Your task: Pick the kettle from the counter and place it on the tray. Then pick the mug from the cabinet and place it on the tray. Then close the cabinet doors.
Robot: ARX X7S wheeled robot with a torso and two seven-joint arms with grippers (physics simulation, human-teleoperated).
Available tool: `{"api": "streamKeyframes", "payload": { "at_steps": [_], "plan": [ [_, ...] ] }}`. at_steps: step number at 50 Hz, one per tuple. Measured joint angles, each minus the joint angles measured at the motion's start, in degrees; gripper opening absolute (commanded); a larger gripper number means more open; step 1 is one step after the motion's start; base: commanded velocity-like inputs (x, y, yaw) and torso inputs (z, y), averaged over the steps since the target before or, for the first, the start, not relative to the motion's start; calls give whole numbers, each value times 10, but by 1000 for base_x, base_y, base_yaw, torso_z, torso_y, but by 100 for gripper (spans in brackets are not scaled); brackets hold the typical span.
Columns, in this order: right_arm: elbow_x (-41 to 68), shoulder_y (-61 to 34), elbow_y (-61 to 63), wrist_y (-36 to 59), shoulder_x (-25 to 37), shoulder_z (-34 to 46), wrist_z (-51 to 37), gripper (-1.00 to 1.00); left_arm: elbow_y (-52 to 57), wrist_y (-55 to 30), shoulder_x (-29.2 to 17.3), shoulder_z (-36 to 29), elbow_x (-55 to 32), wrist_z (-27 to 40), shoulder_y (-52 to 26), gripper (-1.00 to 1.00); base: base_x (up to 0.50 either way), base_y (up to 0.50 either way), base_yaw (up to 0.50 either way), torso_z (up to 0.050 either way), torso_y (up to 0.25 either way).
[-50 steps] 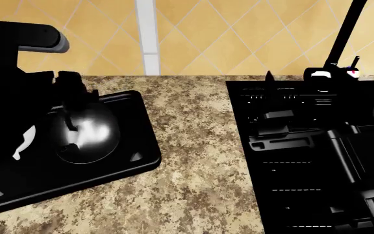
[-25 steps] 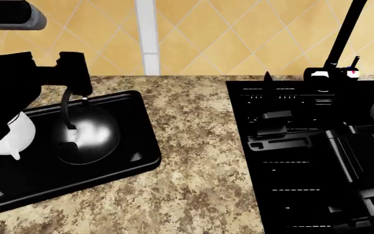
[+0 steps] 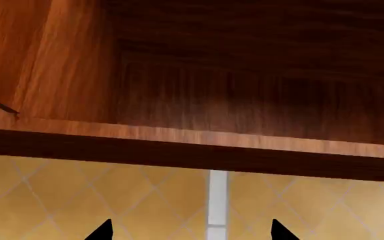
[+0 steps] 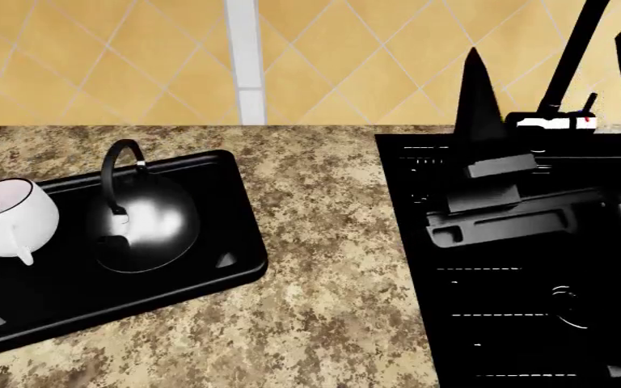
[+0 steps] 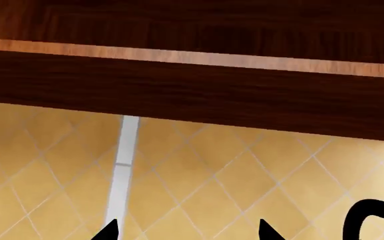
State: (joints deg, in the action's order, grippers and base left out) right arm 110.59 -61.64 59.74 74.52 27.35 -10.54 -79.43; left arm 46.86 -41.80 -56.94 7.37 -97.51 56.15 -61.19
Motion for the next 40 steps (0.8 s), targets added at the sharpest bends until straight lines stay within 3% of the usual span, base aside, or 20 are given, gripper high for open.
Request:
{"api": "streamKeyframes", "payload": {
  "at_steps": [6,13,24,40],
  "plan": [
    [41,-104,1,-81,73,77,-48,100,59,-34,1,121,-94,60,-22,100,0,0,0,0,0],
    [76,-204,2,-153,140,144,-77,100,94,-52,-12,193,-190,131,-81,100,0,0,0,0,0],
    [109,-262,2,-198,184,161,-96,100,114,-76,-5,230,-265,194,-136,100,0,-37,0,0,0],
    [127,-276,2,-214,203,151,-104,100,121,-100,12,250,-304,228,-156,100,-2,-500,0,0,0]
  ]
}}
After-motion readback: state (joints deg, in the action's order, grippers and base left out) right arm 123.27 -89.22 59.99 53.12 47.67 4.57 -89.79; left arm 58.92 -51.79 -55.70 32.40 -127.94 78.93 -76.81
